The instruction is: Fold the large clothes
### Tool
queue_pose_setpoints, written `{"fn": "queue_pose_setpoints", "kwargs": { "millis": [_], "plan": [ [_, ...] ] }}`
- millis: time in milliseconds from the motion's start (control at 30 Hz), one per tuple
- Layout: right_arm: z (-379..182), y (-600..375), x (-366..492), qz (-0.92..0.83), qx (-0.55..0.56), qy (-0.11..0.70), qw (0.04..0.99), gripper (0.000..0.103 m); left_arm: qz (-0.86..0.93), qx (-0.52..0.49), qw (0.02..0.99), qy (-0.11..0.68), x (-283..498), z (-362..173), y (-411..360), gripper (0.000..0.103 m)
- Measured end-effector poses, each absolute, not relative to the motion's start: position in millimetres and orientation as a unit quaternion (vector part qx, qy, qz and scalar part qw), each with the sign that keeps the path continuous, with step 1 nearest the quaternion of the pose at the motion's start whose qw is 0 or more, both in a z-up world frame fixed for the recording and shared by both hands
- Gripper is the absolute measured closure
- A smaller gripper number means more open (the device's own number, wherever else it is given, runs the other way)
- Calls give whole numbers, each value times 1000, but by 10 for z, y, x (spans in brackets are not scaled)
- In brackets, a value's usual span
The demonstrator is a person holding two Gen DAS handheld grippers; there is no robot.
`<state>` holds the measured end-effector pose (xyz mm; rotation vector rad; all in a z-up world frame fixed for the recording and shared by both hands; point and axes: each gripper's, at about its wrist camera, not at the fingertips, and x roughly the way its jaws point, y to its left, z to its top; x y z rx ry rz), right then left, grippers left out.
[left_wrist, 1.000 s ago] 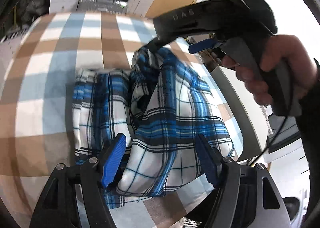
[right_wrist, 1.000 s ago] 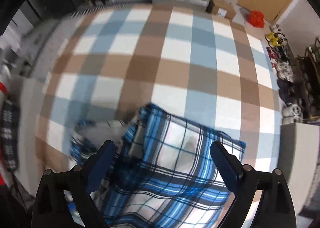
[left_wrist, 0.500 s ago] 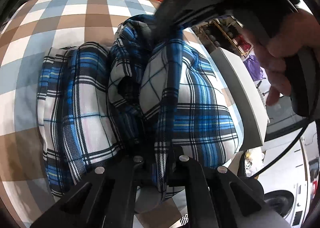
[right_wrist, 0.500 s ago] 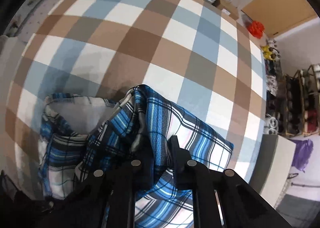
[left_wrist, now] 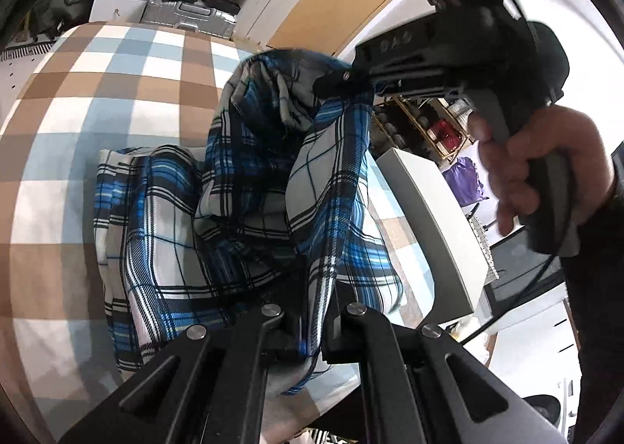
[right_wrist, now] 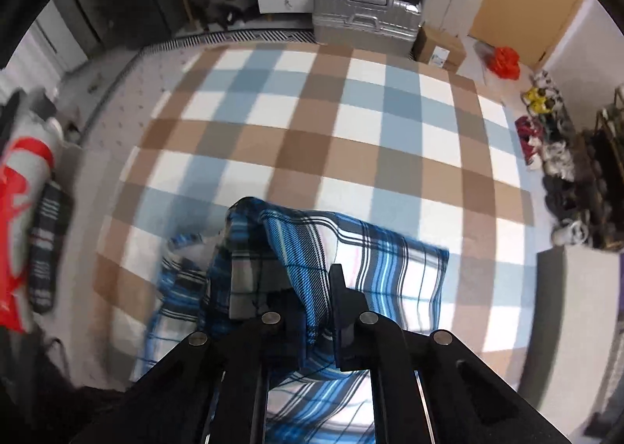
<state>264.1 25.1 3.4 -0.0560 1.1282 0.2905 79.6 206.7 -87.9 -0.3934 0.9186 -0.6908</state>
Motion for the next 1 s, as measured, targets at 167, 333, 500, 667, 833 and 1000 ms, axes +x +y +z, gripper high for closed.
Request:
{"fn": "queue_pose_setpoints", "kwargs": {
  "millis": [167, 333, 500, 667, 833, 1000],
  "plan": [
    [-62, 486, 2581, 159, 32, 563, 810, 94, -294, -202, 823, 441, 584, -1072, 2235, 103],
    [-456, 762, 2563, 202, 101, 600, 767, 93, -270, -213, 815, 466, 390, -1319, 2391, 103],
    [-949, 862, 2538, 256, 219, 618, 710, 88, -243, -222, 810, 486, 383, -1356, 2469, 101],
    [-916, 587, 2331, 373, 331, 542, 676, 10, -222, -204, 816, 493, 397, -1107, 2599, 75],
    [-761, -4, 1851, 441, 370, 430, 696, 0, -223, -189, 844, 451, 411, -556, 2695, 51],
    [-956, -433, 1389, 414, 338, 383, 754, 0, -215, -177, 843, 460, 934, -315, 2447, 22]
  ]
}}
